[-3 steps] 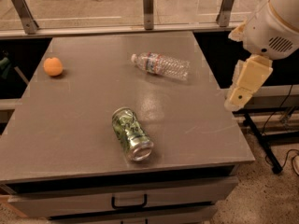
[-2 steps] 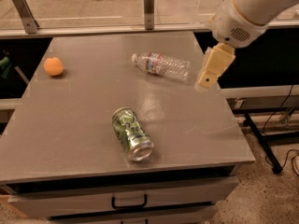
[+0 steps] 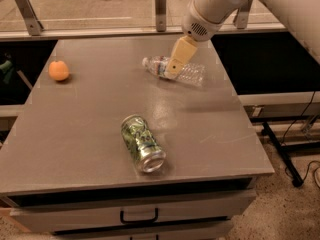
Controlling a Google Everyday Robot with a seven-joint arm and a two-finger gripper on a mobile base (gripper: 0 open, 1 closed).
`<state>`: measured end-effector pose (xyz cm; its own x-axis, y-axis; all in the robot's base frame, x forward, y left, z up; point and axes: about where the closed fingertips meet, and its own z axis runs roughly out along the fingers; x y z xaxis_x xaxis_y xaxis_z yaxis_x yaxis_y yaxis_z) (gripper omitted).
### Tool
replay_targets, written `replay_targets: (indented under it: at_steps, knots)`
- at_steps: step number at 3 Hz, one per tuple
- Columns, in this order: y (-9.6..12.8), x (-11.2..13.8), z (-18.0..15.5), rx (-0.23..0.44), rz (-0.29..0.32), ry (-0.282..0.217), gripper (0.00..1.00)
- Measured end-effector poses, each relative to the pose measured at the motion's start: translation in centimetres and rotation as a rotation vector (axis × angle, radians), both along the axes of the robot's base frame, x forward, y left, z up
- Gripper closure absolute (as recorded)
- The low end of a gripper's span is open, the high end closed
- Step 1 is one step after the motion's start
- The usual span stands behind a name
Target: Place water bottle upright
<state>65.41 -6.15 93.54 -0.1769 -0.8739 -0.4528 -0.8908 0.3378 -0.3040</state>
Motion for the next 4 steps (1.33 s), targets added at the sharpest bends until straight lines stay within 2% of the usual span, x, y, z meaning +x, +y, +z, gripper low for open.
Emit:
replay_targets:
  at_steps: [1, 2, 3, 4]
  knots:
    - [2.7, 2.7, -3.2, 0.040, -0.034, 0.090, 0.00]
    - [4.5, 4.1, -6.1, 0.048, -0.061, 0.173, 0.00]
    - [5.7, 4.7, -7.7, 0.049, -0.083, 0.218, 0.19]
    - [6.4, 4.9, -7.8, 0.055, -0.093, 0.227, 0.41]
